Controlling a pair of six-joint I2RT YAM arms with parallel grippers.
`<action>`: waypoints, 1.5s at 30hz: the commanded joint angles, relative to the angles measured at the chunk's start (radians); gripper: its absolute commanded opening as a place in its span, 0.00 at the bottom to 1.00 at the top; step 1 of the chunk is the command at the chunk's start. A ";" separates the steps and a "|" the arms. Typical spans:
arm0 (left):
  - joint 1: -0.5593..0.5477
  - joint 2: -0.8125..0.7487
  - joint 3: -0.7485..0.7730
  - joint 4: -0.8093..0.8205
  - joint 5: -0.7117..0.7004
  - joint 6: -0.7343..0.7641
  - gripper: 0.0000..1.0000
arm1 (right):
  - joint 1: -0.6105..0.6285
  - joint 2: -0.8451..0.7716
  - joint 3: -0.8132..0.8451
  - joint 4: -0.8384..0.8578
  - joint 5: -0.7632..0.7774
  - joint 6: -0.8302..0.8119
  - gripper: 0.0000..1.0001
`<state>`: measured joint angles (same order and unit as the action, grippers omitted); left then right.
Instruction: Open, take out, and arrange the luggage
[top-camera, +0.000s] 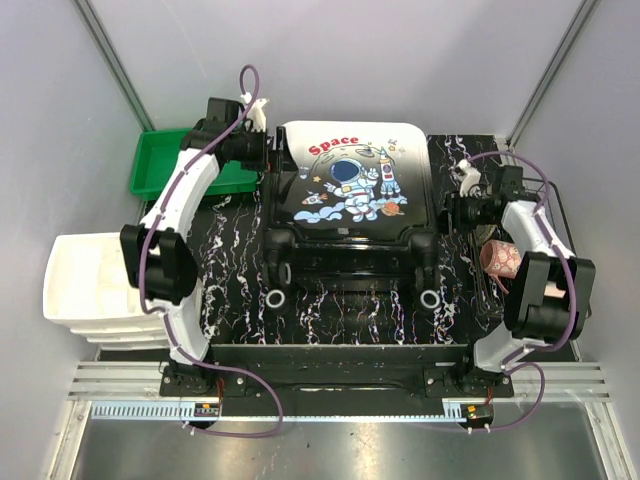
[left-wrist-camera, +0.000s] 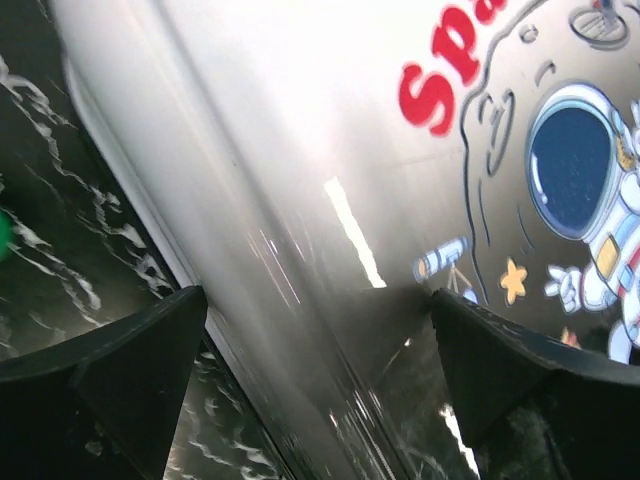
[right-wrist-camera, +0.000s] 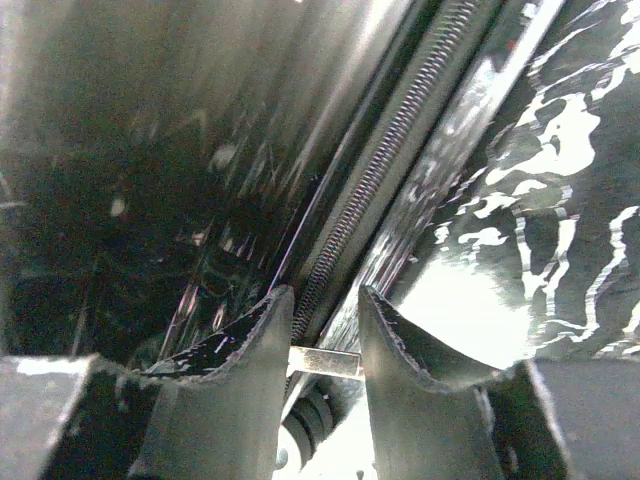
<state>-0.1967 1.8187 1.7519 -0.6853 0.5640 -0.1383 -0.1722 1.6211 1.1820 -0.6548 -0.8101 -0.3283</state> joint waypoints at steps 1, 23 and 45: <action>0.017 0.160 0.355 -0.110 0.039 0.207 0.99 | 0.161 -0.116 -0.099 -0.070 -0.250 0.067 0.45; 0.177 -0.736 -0.402 -0.537 0.059 0.296 0.84 | 0.293 -0.449 -0.213 0.176 -0.058 0.174 0.73; 0.175 -0.253 -0.169 -0.307 -0.056 0.316 0.73 | 0.290 -0.384 -0.306 -0.109 -0.155 -0.446 0.84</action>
<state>-0.0261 1.4952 1.4925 -1.1976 0.5507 0.1581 0.1204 1.1812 0.8768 -0.7650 -0.8818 -0.6651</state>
